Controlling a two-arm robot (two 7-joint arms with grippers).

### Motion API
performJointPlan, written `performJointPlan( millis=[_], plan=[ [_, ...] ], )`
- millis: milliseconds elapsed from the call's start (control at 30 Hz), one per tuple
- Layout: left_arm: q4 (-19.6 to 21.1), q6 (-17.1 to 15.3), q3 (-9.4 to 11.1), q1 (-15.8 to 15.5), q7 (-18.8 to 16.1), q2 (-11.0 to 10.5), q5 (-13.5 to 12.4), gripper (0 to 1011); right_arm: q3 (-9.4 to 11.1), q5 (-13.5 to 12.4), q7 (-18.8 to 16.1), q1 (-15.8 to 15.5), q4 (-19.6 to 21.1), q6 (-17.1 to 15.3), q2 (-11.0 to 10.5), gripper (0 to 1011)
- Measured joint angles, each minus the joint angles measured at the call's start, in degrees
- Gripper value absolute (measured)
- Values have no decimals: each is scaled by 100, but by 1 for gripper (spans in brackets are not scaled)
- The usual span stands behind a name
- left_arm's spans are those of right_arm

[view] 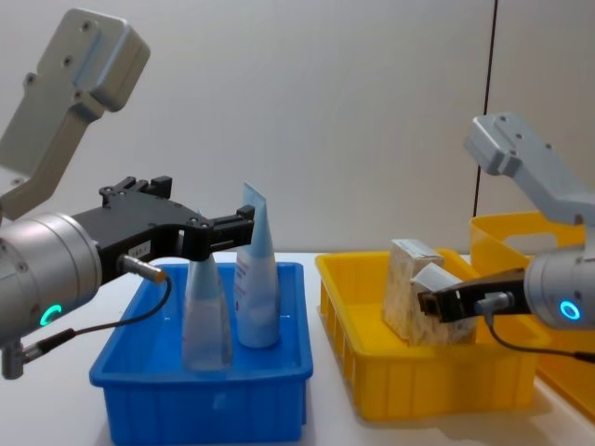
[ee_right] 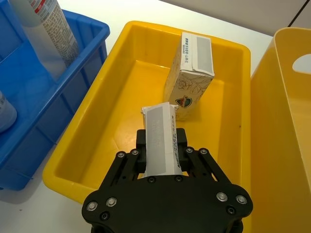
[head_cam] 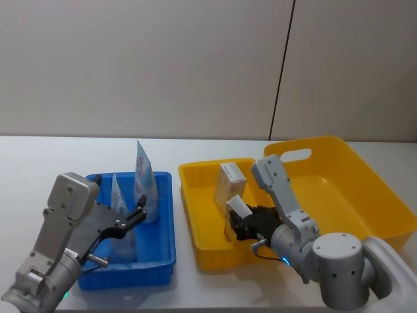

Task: Bimanual collaborative sorting of washing and personal care products

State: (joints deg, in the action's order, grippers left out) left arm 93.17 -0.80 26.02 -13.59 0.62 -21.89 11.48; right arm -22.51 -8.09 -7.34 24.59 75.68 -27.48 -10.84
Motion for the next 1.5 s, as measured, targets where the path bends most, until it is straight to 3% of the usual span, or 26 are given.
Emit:
performJointPlan(
  millis=[1500],
  plan=[
    [0, 0, 0, 0, 0, 0, 0, 1001, 37, 3, -13, -17, 73, 41, 0, 308]
  ],
)
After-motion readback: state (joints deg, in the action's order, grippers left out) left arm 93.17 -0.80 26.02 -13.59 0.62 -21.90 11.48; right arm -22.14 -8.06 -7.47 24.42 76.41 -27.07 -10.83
